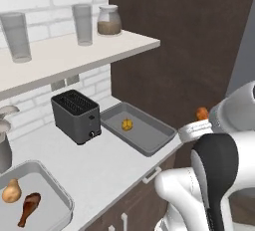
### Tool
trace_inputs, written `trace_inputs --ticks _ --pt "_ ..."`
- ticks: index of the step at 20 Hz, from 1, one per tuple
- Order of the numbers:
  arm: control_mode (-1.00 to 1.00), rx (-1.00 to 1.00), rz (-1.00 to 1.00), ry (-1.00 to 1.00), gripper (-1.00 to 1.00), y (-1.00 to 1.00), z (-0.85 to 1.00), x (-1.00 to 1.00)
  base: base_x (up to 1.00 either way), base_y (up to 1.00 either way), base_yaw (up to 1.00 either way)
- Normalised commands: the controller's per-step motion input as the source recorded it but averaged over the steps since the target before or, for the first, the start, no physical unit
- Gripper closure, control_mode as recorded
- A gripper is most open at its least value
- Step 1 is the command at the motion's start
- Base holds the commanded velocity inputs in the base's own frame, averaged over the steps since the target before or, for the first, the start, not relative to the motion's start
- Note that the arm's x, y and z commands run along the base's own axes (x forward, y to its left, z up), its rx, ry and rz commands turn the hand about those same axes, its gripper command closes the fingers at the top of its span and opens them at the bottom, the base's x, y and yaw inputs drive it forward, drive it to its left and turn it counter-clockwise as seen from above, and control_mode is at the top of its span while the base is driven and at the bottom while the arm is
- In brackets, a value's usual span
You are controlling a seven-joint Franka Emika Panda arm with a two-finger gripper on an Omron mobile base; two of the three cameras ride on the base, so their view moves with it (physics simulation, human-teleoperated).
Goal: Place one squash and one chicken drumstick in each tupperware on the nearby counter, to pack two identical lunches.
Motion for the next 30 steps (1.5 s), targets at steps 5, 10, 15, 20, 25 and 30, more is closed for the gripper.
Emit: trace_inputs --ticks 5,10,15,20,25,30 --pt "-1.00 0.01 -0.18 0.28 1.00 0.00 -0.31 0.21 0.00 0.00 0.00" --pt "-1.00 0.10 -0.17 0.21 1.00 0.00 -0.48 0.49 0.00 0.00 0.00" --pt "-1.00 0.11 -0.11 0.05 1.00 0.00 -0.61 0.52 0.00 0.00 0.00" --pt "-1.00 0.09 -0.09 0.00 1.00 0.06 -0.41 0.57 0.00 0.00 0.00" --pt "-1.00 0.09 -0.08 0.00 1.00 0.12 -0.22 0.57 0.00 0.00 0.00" --pt "-1.00 0.07 -0.08 0.00 1.00 0.17 -0.23 0.57 0.00 0.00 0.00"
